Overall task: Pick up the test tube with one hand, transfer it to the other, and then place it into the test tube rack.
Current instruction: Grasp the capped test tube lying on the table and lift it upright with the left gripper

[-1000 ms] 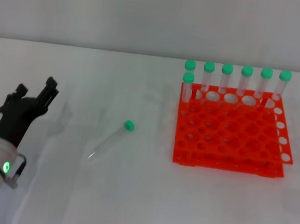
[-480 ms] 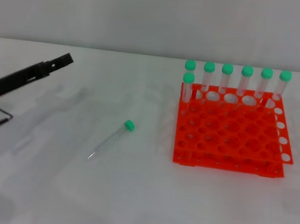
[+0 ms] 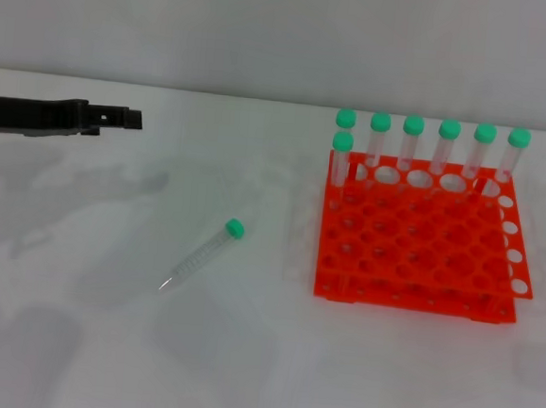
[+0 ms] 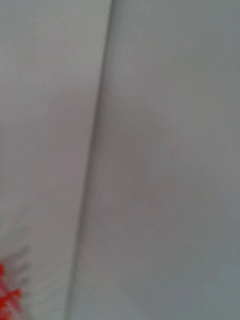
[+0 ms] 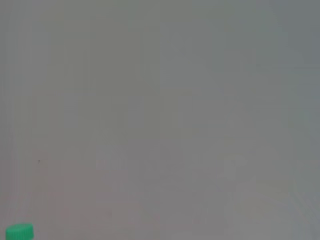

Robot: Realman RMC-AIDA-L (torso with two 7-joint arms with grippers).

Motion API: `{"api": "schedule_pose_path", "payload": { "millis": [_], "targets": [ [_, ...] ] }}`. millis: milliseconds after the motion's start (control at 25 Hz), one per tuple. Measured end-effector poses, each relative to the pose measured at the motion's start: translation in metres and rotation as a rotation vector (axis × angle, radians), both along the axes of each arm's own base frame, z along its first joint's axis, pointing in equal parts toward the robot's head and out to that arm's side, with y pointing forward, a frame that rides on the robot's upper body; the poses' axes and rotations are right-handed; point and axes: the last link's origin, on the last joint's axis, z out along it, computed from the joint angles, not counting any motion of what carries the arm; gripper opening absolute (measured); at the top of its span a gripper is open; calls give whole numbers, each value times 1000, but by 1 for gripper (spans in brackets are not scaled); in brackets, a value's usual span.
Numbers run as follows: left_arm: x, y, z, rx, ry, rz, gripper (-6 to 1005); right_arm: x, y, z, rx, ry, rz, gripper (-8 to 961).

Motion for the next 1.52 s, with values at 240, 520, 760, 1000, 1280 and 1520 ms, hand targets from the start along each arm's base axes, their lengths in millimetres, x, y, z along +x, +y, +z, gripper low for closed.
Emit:
{"api": "schedule_pose_path", "payload": {
  "millis": [240,520,760,1000,1280,1520],
  "targets": [
    [18,10,14,-119,119,60,875,-4,4,0,0,0,11,845],
    [38,15,3,-282,278,138,874,-10,12,-1,-3,0,27,845],
    [64,21,-22,-407,376,89,874,-10,14,-2,-10,0,20,846],
    [80,23,-50,-493,469,21,875,-9,14,0,-2,3,14,846],
    [91,19,-86,-560,613,-36,874,-6,11,1,1,3,5,846],
    [96,13,-111,-605,673,-76,874,-3,8,1,0,2,-1,846]
  ]
}}
